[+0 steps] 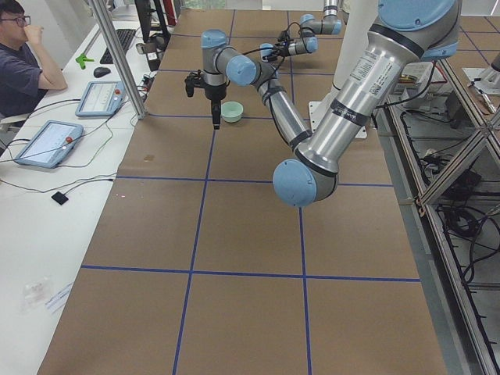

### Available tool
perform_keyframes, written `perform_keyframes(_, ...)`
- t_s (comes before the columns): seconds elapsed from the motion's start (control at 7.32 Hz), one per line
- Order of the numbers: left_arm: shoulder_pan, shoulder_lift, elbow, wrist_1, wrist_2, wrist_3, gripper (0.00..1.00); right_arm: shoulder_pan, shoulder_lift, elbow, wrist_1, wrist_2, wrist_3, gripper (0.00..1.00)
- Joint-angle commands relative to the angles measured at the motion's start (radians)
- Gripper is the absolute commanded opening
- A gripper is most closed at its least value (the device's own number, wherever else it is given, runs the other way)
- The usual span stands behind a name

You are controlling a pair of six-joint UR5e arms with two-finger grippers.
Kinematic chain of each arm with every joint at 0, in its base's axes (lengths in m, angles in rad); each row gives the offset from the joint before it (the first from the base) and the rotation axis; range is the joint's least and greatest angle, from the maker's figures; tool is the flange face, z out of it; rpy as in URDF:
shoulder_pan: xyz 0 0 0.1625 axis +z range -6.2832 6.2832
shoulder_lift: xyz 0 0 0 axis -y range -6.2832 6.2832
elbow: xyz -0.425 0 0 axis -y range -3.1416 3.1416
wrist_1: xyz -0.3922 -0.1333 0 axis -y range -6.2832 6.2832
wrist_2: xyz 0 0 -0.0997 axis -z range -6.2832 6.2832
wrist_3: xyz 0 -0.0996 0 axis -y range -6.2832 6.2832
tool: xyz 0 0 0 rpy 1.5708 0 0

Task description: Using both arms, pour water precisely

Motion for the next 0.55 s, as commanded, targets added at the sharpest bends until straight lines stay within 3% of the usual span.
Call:
perform_keyframes(0.0, 0.000, -0.001, -0.002, 0.000, 0.000, 0.000, 1.00, -0.018, -0.008, 0.022, -0.008, 0.000, 0.000, 1.00)
perform_keyframes(0.41, 0.000, -0.002, -0.006, 0.002, -0.002, 0.000, 1.00, -0.035, -0.078, 0.079, -0.013, -0.002, 0.003, 1.00)
